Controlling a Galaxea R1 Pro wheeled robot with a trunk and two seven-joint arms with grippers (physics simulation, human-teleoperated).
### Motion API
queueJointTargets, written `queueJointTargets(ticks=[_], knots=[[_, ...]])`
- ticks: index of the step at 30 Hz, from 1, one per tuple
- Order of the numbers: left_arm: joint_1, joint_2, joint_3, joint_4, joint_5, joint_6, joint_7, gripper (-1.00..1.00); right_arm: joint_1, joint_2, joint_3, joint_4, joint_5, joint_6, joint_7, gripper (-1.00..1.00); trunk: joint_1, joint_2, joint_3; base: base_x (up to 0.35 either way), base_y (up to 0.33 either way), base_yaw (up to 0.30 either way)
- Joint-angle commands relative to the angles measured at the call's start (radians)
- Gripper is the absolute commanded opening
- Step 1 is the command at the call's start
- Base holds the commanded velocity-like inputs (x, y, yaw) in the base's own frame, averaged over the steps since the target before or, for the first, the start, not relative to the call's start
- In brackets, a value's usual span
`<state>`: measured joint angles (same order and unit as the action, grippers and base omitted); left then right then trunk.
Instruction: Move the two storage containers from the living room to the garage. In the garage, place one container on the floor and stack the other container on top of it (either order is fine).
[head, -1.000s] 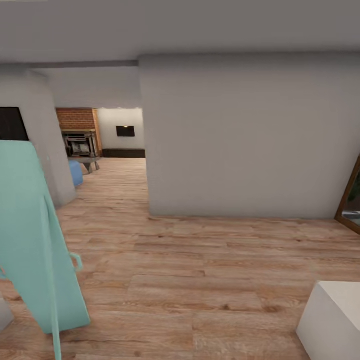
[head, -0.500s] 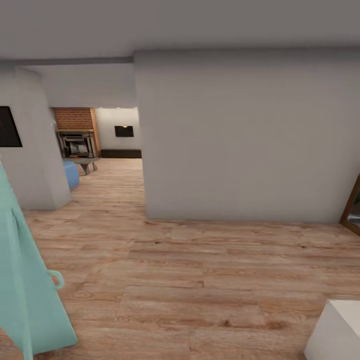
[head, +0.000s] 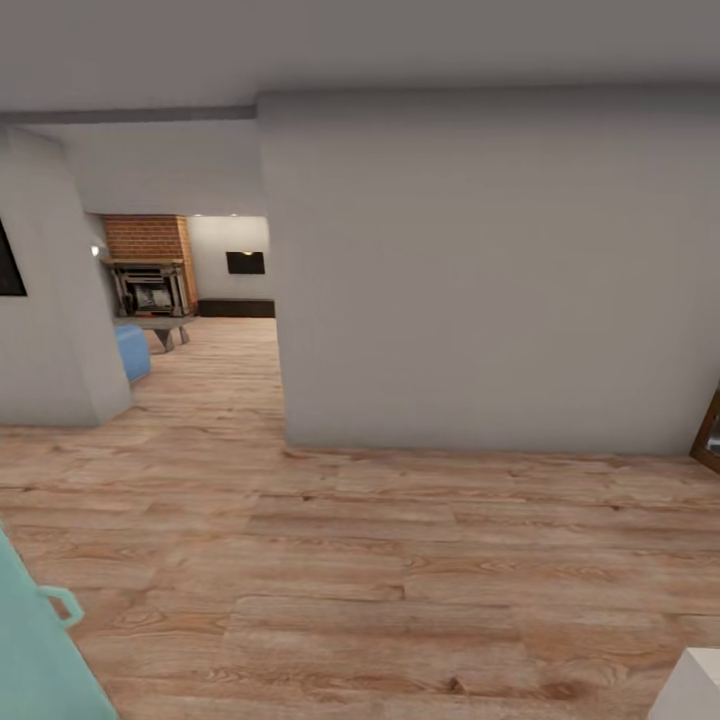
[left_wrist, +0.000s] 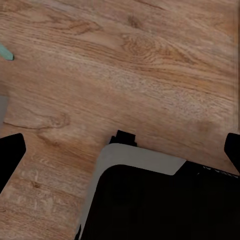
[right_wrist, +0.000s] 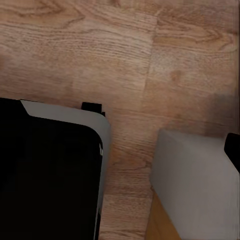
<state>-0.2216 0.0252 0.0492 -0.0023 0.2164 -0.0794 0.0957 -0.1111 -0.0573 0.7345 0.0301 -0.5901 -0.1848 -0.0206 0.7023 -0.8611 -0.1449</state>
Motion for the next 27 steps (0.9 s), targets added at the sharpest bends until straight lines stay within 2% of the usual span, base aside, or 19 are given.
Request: queueJointTargets(ticks=[1, 27], knots=[[-0.001, 0.0, 0.004, 0.001, 0.001, -0.003, 0.001, 1.0, -0.001, 0.001, 0.008, 0.002, -0.005, -0.004, -0.001, 1.0, 0.001, -0.001, -0.001, 0.321, -0.085, 0.0], [-0.001, -0.004, 0.004, 0.001, 0.001, -0.003, 0.002, 1.0, -0.001, 0.002, 0.002, 0.002, -0.015, -0.002, -0.003, 1.0, 0.001, -0.001, -0.001, 0.321, -0.075, 0.0]])
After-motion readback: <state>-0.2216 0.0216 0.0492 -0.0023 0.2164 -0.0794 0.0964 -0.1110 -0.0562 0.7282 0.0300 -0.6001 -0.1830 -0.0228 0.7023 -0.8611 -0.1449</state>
